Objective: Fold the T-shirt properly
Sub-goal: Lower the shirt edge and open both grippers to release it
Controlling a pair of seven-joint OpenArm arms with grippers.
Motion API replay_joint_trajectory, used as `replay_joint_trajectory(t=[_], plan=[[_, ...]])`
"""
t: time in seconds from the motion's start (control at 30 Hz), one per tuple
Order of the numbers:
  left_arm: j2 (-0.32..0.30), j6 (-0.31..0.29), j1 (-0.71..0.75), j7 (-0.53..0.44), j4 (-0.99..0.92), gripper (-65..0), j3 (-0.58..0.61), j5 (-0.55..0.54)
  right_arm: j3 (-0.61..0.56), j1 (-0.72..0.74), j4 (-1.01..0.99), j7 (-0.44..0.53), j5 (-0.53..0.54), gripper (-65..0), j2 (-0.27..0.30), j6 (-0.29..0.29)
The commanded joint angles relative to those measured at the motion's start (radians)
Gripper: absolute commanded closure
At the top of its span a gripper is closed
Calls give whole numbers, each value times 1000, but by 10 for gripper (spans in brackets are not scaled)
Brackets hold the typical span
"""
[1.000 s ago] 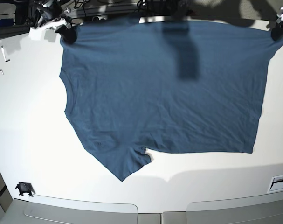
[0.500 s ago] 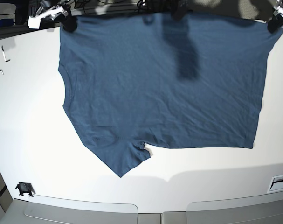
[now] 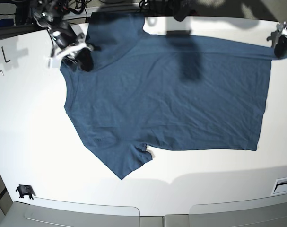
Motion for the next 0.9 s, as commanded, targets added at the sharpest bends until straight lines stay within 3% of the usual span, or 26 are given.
replay_joint_trajectory(t=[0.0, 0.1, 0.3, 0.4, 0.87], plan=[[-20, -9, 0, -27, 14, 0, 5, 1, -18, 16, 18, 36, -10, 0, 8, 1], [-21, -9, -14, -48, 14, 0, 43, 42, -74, 64, 18, 58, -99, 0, 8, -40], [-22, -9, -14, -215, 14, 0, 47, 45, -93, 113, 18, 93, -230, 0, 8, -141], [-21, -9, -32, -223, 14, 0, 47, 67, -93, 113, 17, 111, -266, 0, 8, -177], [-21, -9, -91, -225, 14, 0, 48, 210, -93, 124, 12, 170, -276, 0, 7, -199]])
